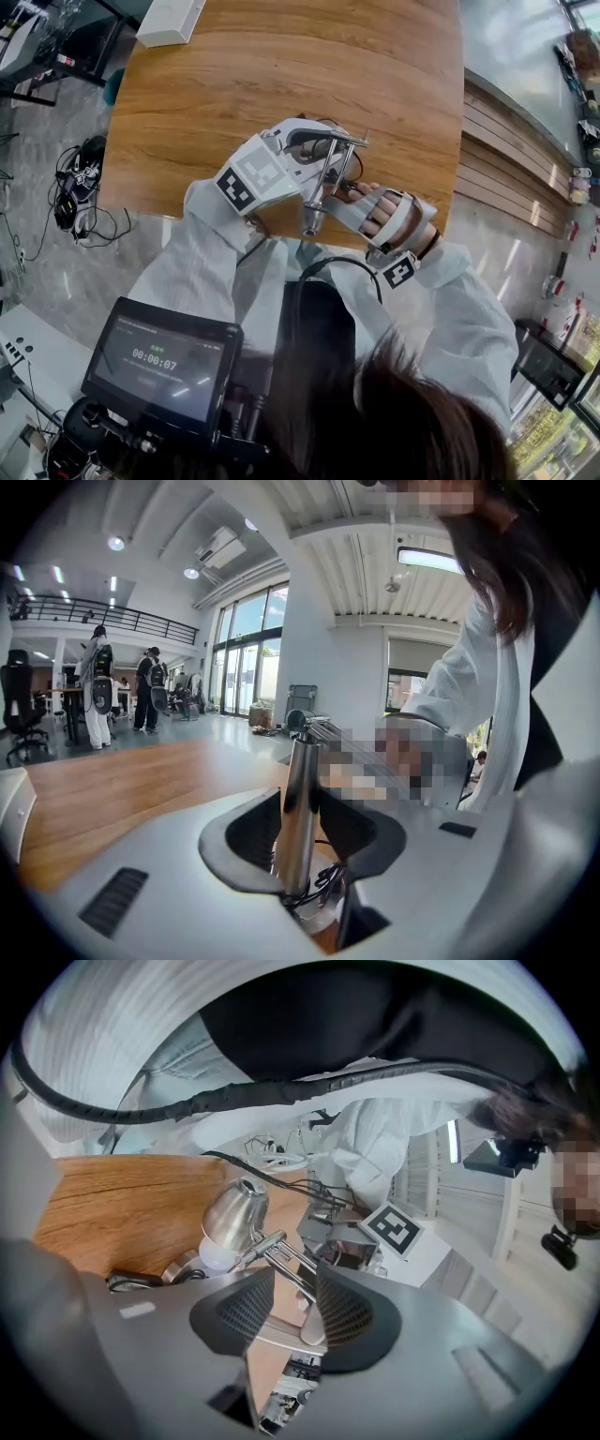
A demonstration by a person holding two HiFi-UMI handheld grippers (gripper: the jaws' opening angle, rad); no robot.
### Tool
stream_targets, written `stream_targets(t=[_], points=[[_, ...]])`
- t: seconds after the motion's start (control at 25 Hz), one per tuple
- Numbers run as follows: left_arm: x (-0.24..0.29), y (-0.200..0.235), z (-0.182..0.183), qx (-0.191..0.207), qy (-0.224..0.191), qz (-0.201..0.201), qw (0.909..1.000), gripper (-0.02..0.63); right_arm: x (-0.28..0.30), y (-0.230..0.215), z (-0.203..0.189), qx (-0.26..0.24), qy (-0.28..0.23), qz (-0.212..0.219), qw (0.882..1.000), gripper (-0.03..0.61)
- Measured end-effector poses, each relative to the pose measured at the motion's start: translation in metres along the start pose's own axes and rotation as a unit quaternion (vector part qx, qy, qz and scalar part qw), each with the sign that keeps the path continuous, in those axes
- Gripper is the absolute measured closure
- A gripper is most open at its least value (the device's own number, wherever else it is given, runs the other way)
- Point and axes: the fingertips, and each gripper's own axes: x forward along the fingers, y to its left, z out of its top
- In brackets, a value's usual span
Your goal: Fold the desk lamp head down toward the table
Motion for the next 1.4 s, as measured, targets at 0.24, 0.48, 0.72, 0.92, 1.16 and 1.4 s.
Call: stream_targets(t=[0.24,0.48,0.72,0.92,1.16,1.4], points=[[-0.022,-0.021,0.018,-0.030,-0.017,0.028,0.9990,0.492,-0.031,-0.026,0.002,0.056,0.054,-0.013,0.997,0.397],[-0.052,0.001,0.010,-0.058,-0.042,0.089,0.9935,0.492,-0.050,-0.033,-0.021,0.198,0.122,-0.012,0.972,0.512],[-0.091,0.022,0.048,-0.041,-0.088,0.223,0.9700,0.492,-0.054,-0.085,-0.071,0.413,0.190,-0.086,0.887,0.577],[-0.105,0.026,0.096,-0.043,-0.151,0.311,0.9376,0.507,-0.053,-0.133,-0.109,0.553,0.167,-0.202,0.791,0.578],[-0.105,0.021,0.124,-0.071,-0.193,0.335,0.9195,0.599,-0.049,-0.158,-0.132,0.700,0.115,-0.254,0.657,0.578],[-0.097,0.017,0.127,-0.064,-0.197,0.334,0.9197,0.612,-0.053,-0.167,-0.144,0.730,0.106,-0.292,0.608,0.578]])
